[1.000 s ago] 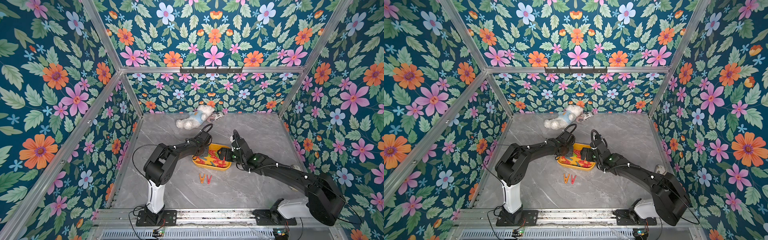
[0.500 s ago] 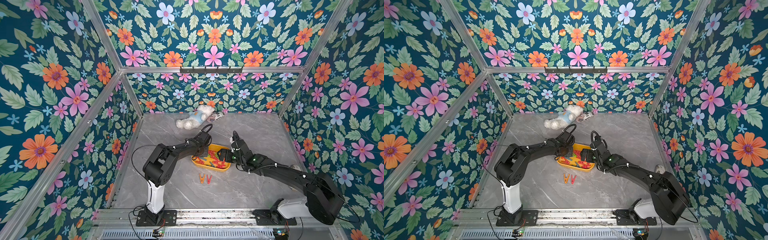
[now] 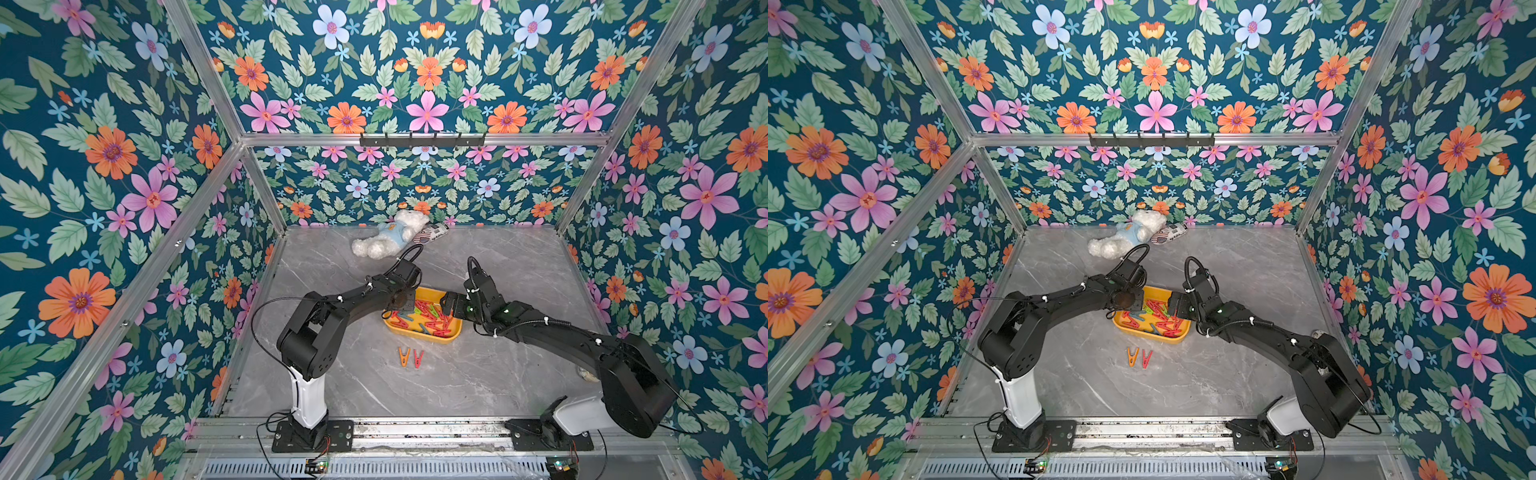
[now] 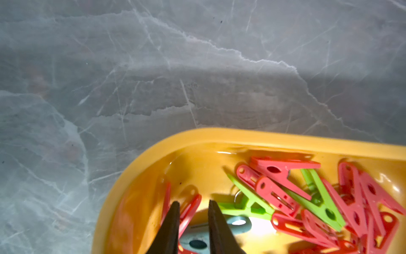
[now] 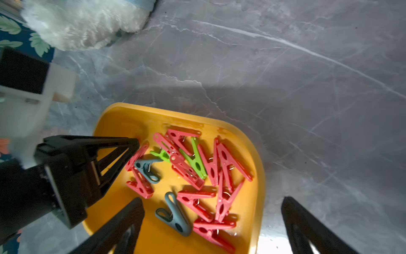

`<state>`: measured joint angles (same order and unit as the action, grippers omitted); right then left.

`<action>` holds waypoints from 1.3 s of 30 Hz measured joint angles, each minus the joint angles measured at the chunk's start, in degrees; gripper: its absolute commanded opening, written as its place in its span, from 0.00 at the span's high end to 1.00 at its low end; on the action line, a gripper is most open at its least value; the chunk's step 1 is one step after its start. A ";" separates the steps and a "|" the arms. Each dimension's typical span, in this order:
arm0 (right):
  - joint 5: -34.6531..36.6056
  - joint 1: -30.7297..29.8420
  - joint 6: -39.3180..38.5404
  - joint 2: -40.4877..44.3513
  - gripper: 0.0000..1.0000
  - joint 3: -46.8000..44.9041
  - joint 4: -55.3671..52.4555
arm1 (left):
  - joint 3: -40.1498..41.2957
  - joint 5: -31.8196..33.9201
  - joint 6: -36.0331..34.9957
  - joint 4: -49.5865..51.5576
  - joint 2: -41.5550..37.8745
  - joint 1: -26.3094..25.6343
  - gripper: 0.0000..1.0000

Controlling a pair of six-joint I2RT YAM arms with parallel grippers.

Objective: Take the clothespins out of the storage box
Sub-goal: Pick up the clothespin from the storage box.

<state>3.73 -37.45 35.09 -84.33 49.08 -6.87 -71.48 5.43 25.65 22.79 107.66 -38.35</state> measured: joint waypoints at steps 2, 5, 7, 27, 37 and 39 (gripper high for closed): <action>0.11 0.87 0.11 -1.42 0.05 0.42 -0.90 | 0.09 -0.22 0.00 0.02 0.00 0.00 0.71; 0.22 1.99 0.17 -3.76 0.10 1.49 -2.05 | 0.11 -0.44 -0.02 0.02 0.00 0.00 0.71; 0.15 2.38 -0.09 -5.44 0.15 2.47 -2.45 | 0.11 -0.61 -0.02 0.00 0.00 0.00 0.71; 0.98 8.68 -3.93 -15.58 0.29 9.66 -3.65 | -0.61 -0.81 -0.50 0.17 1.38 -0.55 0.71; 0.76 8.85 -6.23 -16.50 0.29 11.45 -3.61 | -1.44 -0.11 -0.52 0.42 2.99 -1.11 0.74; 0.55 8.85 -6.25 -16.31 0.29 11.17 -3.61 | -1.77 0.61 -0.70 0.42 3.30 -1.11 0.74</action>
<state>4.27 -28.60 28.84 -100.64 60.25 -10.48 -73.25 6.04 24.95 23.20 110.96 -39.46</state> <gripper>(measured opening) 0.711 0.265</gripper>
